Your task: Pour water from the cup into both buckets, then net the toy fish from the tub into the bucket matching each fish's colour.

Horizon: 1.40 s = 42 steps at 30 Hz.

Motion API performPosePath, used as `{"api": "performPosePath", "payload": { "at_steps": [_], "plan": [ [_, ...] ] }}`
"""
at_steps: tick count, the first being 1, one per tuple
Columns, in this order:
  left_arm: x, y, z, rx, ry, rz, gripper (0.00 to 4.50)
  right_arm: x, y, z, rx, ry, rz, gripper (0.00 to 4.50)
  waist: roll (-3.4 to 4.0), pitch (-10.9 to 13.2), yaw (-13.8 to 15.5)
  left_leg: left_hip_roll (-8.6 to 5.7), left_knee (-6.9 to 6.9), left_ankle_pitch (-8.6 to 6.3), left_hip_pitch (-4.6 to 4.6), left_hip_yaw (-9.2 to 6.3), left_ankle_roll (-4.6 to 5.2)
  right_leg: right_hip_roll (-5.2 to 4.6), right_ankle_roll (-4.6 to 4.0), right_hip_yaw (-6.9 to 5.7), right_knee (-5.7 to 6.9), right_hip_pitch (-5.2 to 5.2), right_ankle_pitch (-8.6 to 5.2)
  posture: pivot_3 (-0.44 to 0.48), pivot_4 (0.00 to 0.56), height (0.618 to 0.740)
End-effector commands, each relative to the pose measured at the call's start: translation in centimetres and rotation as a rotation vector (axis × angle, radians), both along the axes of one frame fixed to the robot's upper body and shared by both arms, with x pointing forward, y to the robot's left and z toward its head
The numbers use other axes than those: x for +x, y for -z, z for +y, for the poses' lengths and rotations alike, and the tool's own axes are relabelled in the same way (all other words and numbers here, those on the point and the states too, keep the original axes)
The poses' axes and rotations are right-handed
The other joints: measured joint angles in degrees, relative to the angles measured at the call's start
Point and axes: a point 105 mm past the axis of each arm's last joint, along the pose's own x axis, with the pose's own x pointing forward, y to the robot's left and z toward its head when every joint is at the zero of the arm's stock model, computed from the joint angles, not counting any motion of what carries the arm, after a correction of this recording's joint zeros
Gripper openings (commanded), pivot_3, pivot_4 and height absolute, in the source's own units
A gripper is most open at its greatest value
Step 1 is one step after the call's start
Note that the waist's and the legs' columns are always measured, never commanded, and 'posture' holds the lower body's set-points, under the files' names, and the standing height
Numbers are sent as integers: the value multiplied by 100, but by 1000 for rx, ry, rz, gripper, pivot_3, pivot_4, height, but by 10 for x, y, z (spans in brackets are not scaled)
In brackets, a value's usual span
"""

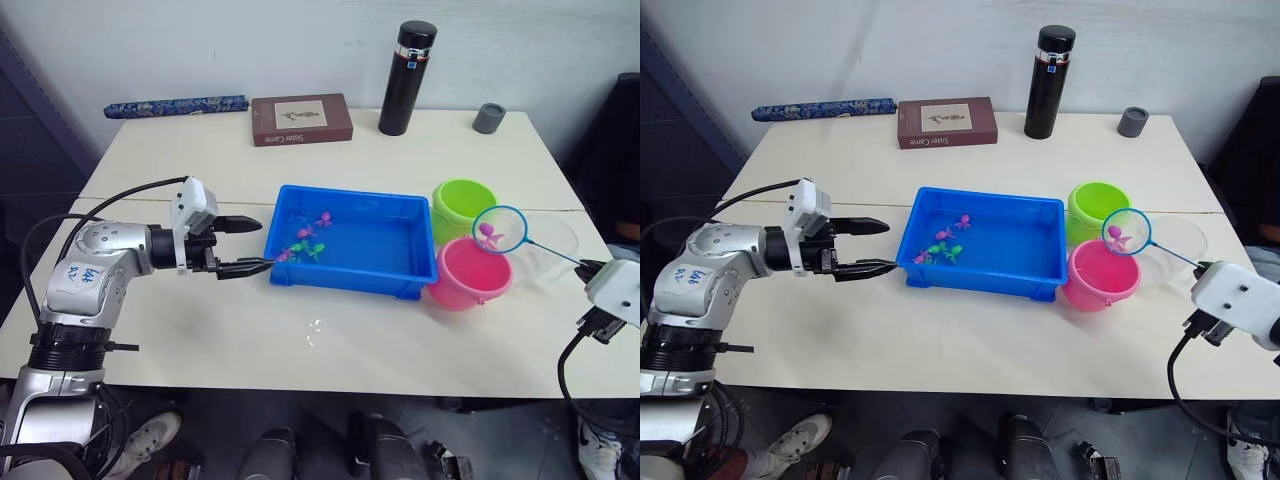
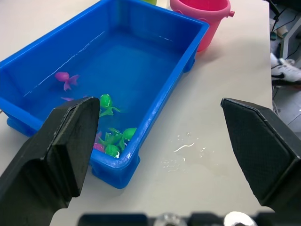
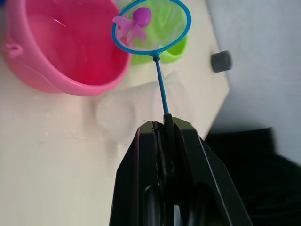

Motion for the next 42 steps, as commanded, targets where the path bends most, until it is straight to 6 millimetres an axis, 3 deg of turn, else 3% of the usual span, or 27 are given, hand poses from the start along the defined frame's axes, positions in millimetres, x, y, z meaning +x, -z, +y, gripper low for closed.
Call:
{"api": "performPosePath", "payload": {
  "at_steps": [1, 14, 22, 29, 32, 38, 42],
  "plan": [
    [0, -10, -4, 7, 25, -48, 4447, -1, -4, 0, -108, -20, -79, 0, 0, 0, 0, 0, 0, 0, 0, 1, 0, 0, 0, 1, 0, 0, 0, 0, 150, 739],
    [5, -11, -7, 12, 51, -41, 4447, -19, 19, -1, -360, -96, -134, 0, 0, 0, -3, 0, 0, 1, 5, 8, 0, 4, 0, 8, 4, 1, 0, 0, 150, 739],
    [6, -12, -8, 12, 62, -40, 4447, -11, 6, 5, -337, -107, -200, 0, 0, 0, -17, 1, 0, 1, 8, 14, 1, 9, -1, 14, 9, 1, 0, 0, 150, 739],
    [4, -13, -2, 5, 27, -40, 4447, 16, -16, 38, -125, -191, -204, 0, -1, 0, -17, 4, 6, 2, 12, 16, 1, 10, -1, 17, 19, 2, -1, 0, 150, 739],
    [5, -12, 6, -11, -49, -33, 4447, 36, -19, 64, 84, -248, -133, 0, -4, -2, -51, 4, 8, 2, 12, 16, 2, 10, -1, 17, 28, 4, -1, 0, 150, 739],
    [2, -5, 22, 1, -182, -13, 4447, 68, -15, 97, 454, -226, 146, 0, -4, -2, -41, 8, 18, 0, 9, 5, 3, 5, -10, 11, 33, -1, -5, 0, 150, 739],
    [-2, -5, 29, -5, -239, -12, 4447, 83, -7, 126, 559, -259, 339, 0, -4, -1, -38, 7, 21, 0, 7, 0, 3, 0, -12, 6, 31, -1, -7, 0, 150, 739]
  ]
}}
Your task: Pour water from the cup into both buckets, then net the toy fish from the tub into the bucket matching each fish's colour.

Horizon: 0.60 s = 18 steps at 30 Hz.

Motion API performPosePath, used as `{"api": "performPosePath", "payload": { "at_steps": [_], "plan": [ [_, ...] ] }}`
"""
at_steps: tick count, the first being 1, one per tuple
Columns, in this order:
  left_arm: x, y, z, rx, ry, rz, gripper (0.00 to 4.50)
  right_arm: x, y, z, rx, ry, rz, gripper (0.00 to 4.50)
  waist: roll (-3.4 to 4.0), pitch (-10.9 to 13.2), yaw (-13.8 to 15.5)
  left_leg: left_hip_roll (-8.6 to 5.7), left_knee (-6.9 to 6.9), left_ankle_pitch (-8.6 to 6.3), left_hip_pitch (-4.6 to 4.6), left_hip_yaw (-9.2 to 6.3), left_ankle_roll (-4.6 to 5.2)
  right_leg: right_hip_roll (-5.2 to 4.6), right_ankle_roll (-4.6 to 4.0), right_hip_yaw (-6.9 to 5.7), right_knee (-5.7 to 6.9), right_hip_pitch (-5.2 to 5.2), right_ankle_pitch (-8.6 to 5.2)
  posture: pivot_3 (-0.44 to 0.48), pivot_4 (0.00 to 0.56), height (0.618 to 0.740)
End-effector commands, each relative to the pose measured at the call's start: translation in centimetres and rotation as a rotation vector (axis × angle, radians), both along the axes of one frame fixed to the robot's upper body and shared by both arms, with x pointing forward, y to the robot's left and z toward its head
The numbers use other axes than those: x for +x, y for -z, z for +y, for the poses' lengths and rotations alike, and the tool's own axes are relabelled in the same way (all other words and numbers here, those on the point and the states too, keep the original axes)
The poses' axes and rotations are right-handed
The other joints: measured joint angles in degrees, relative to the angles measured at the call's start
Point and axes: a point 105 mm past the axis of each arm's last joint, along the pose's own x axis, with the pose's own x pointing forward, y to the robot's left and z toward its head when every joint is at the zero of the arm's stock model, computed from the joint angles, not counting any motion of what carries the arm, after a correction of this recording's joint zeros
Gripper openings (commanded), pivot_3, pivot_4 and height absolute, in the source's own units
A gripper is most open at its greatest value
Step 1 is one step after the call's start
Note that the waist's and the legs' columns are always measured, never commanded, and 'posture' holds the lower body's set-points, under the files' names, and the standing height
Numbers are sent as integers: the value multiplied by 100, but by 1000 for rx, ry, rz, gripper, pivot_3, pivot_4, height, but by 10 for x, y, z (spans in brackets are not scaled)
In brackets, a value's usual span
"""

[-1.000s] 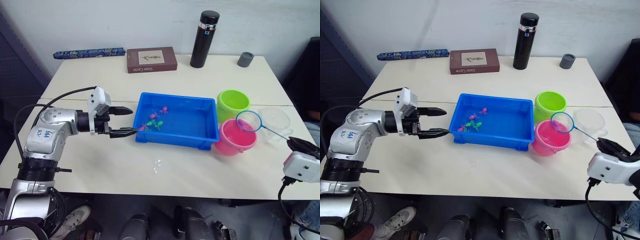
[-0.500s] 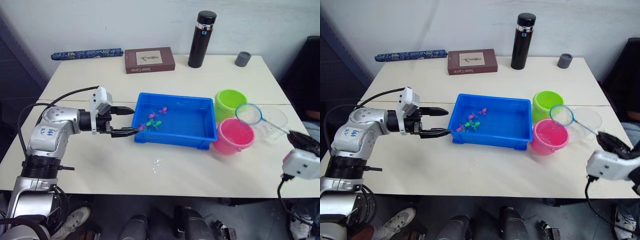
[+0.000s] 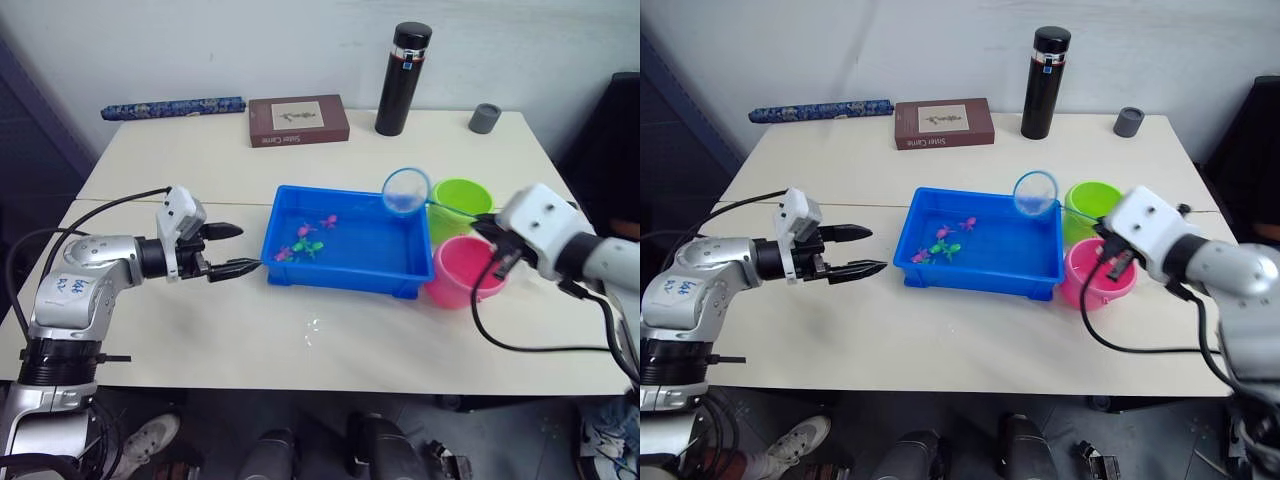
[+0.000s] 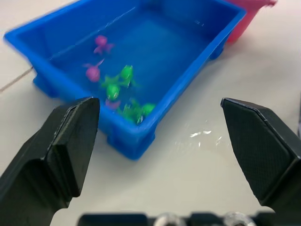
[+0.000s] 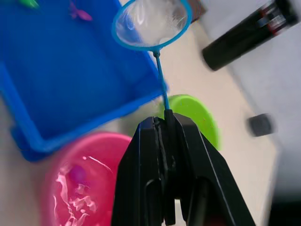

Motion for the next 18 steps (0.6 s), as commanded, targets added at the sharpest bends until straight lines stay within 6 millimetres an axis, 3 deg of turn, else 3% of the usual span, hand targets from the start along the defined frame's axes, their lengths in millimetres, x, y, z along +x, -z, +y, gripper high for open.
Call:
{"api": "performPosePath", "payload": {
  "at_steps": [1, 10, 18],
  "plan": [
    [-5, -18, 3, -5, -29, -67, 4447, 5, 9, 18, 42, -48, 144, 0, 0, 0, 25, 0, -1, 0, -1, -1, 0, 0, -1, -1, -1, -1, -1, 0, 150, 739],
    [-8, -16, 10, -6, -97, -56, 4447, 17, 27, 35, 4, 2, 385, 0, 0, 0, 27, -6, -3, -3, -15, -8, 2, -6, 0, -9, 3, -7, 0, 0, 150, 739],
    [-5, -13, 14, 8, -130, -44, 4447, 31, 33, 49, 37, 60, 443, 0, 1, 0, 7, -6, -3, -3, -15, -7, 0, -5, 0, -10, 10, -10, 0, 0, 150, 739]
  ]
}}
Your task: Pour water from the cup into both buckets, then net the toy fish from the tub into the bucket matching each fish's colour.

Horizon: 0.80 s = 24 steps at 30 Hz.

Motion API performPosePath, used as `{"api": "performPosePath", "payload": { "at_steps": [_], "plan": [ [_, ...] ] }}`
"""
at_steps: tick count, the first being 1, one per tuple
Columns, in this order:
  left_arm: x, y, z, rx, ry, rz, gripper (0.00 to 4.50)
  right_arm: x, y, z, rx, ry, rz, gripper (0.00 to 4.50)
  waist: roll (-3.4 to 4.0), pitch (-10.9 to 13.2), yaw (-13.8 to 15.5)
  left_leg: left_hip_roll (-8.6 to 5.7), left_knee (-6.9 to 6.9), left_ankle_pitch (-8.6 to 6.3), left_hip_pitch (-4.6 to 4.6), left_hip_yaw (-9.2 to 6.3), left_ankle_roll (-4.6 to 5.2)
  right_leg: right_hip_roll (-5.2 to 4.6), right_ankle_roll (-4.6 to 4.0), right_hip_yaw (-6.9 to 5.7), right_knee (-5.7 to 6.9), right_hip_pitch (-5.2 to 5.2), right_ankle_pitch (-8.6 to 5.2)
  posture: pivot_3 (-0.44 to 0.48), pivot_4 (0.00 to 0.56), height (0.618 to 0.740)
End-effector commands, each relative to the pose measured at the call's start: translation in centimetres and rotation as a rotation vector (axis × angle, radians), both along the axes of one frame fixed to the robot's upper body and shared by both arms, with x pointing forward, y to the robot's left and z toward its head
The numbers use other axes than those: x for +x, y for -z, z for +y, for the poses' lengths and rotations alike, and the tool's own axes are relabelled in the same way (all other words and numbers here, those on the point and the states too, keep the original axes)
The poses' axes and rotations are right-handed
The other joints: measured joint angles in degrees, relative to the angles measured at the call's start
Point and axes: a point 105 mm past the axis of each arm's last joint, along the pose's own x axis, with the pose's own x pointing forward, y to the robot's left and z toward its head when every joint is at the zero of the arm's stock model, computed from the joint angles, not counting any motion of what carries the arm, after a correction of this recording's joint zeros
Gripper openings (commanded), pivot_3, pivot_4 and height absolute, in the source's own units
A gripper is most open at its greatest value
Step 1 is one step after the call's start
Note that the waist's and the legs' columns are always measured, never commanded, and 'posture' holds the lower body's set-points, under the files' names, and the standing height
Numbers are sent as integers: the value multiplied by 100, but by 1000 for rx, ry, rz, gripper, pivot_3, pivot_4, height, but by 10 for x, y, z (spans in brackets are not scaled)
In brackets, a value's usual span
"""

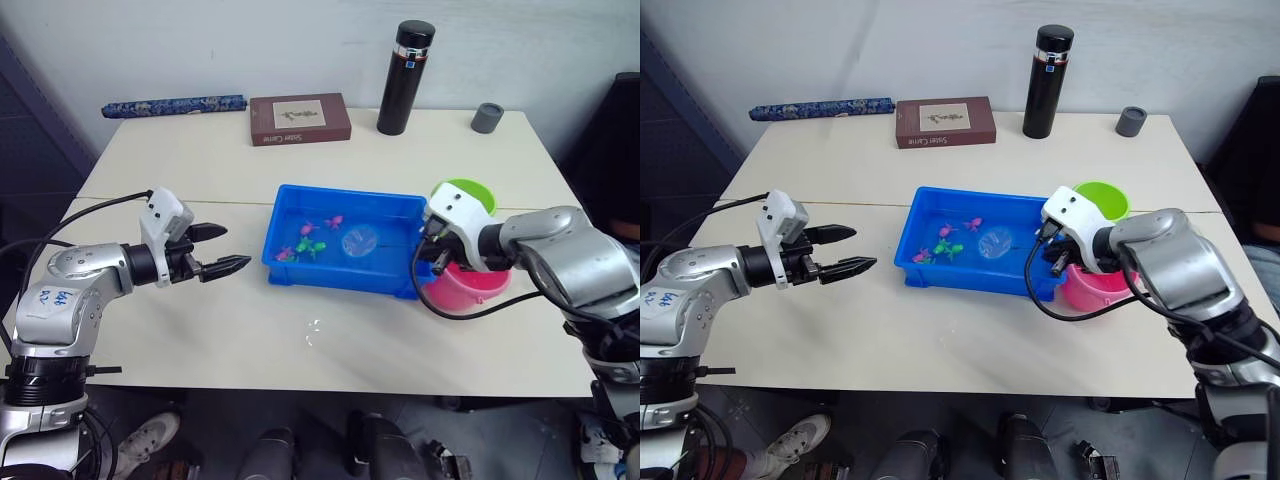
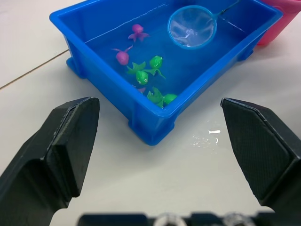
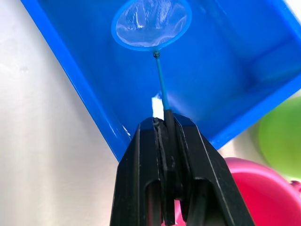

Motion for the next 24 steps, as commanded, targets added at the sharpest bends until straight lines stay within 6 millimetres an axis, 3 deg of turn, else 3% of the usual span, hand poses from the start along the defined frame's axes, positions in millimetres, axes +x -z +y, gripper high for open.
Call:
{"api": "performPosePath", "payload": {
  "at_steps": [1, 18, 24],
  "plan": [
    [0, -12, 3, 16, -16, -44, 4447, 8, -7, 4, 6, 36, -10, 0, 0, 0, -2, 0, 0, 0, 0, 0, 0, 0, 0, 0, 0, 0, 0, 0, 150, 739],
    [-6, -15, 4, 28, -29, -53, 4447, 42, -1, 15, 12, 200, 52, 0, 0, 0, -86, -1, -3, 0, -1, 0, -1, 0, 0, -1, 1, -2, 0, 0, 150, 739],
    [-9, -14, 6, 32, -43, -55, 4447, 51, 1, 33, 98, 193, 50, 0, 0, 0, -153, 0, -4, 0, -1, 2, -2, 1, 0, 1, 5, -6, 0, 0, 150, 739]
  ]
}}
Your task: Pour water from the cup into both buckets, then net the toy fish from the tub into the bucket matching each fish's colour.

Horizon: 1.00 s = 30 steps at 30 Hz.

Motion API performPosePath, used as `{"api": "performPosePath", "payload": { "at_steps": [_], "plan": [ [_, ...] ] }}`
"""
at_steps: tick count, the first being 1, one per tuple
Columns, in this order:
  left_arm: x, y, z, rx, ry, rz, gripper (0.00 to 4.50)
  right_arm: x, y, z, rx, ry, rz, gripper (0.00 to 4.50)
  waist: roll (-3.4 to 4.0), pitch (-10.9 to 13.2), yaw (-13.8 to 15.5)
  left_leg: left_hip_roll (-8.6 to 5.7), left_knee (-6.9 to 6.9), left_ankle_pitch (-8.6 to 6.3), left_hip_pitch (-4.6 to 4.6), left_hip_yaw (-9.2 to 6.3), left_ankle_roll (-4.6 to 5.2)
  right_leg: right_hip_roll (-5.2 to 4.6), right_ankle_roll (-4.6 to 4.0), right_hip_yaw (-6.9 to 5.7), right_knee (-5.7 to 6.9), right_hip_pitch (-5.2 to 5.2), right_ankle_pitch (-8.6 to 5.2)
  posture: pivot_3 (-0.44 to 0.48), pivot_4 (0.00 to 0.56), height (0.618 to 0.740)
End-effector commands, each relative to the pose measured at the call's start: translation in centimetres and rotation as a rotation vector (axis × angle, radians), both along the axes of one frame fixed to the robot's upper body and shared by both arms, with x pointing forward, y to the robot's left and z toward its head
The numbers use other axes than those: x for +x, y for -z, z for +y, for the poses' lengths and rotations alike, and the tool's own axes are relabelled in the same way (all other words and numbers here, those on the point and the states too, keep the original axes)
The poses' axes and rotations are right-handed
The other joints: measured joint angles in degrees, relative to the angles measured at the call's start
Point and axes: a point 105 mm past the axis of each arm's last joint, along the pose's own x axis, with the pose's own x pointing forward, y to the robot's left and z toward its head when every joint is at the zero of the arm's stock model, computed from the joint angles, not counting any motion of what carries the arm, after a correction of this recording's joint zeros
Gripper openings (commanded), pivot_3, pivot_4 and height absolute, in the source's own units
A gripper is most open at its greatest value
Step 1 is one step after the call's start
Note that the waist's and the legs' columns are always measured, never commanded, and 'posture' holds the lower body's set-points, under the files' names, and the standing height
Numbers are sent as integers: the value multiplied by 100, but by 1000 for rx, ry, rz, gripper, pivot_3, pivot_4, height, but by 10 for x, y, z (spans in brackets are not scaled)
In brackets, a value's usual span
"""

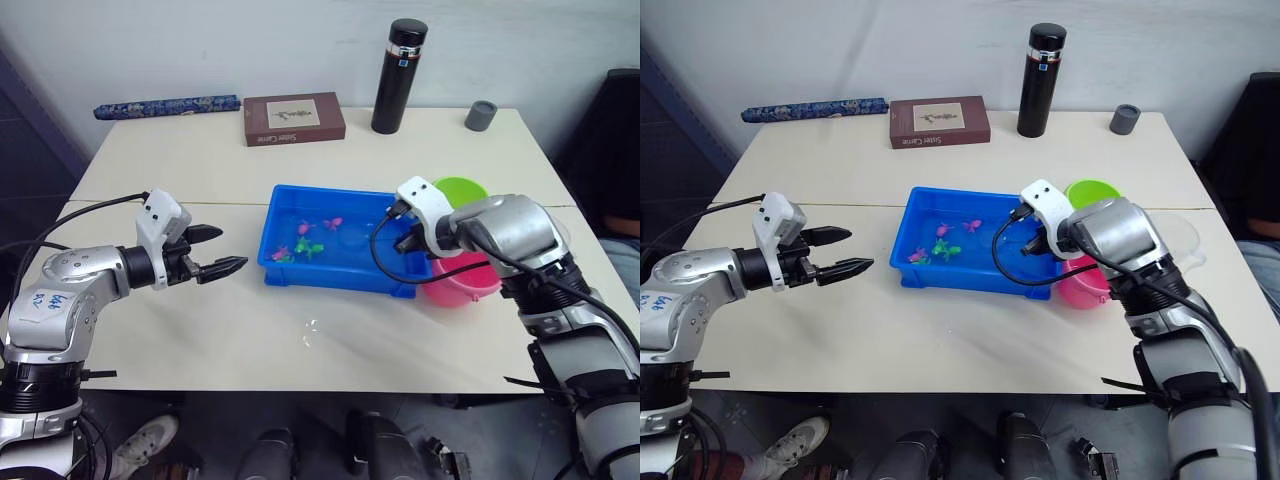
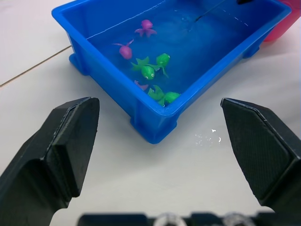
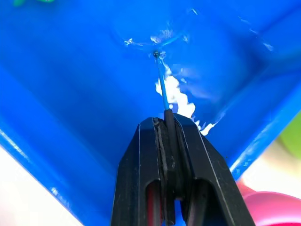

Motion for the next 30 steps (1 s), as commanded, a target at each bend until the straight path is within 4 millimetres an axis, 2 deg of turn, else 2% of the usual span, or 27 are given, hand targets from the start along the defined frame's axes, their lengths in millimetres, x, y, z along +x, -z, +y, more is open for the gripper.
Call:
{"api": "performPosePath", "payload": {
  "at_steps": [1, 6, 11, 19, 24, 30],
  "plan": [
    [-4, -15, 3, 15, -6, -59, 4447, 8, -17, 10, 59, -4, -67, 0, 0, 0, -8, 0, 0, 0, 0, 0, -1, 0, 0, 1, 3, -2, 0, 0, 150, 739],
    [-4, -17, 5, 22, -14, -66, 4447, 12, -23, 21, 144, -20, -98, 0, 0, 0, 7, 0, -1, 1, 0, 0, -3, 0, 0, 1, 3, -3, 0, 0, 150, 739],
    [-4, -16, 6, 25, -15, -68, 4447, 9, -33, 18, 171, -25, -125, 0, 1, 0, 11, 0, -2, 1, -1, 0, -3, 0, 0, 0, 2, -3, 0, 0, 150, 739],
    [-3, -16, 4, 29, 11, -71, 4447, -22, -35, -2, 171, -80, -122, 0, 1, 1, 30, 0, -8, 0, -8, -6, -2, 0, 0, -1, -10, -3, 0, 0, 150, 739],
    [-4, -21, -10, 13, 114, -91, 4447, -39, -33, -11, 194, -116, -129, 0, 1, 1, 26, 1, -17, 1, -8, -7, -2, 1, 0, -3, -15, -4, 0, 0, 150, 739],
    [-3, -26, -27, 18, 237, -127, 4447, -53, -47, -27, 225, -137, -244, 0, 1, 1, 42, 1, -20, 1, -8, -7, -2, 0, 0, -2, -21, -4, 0, 0, 150, 739]
  ]
}}
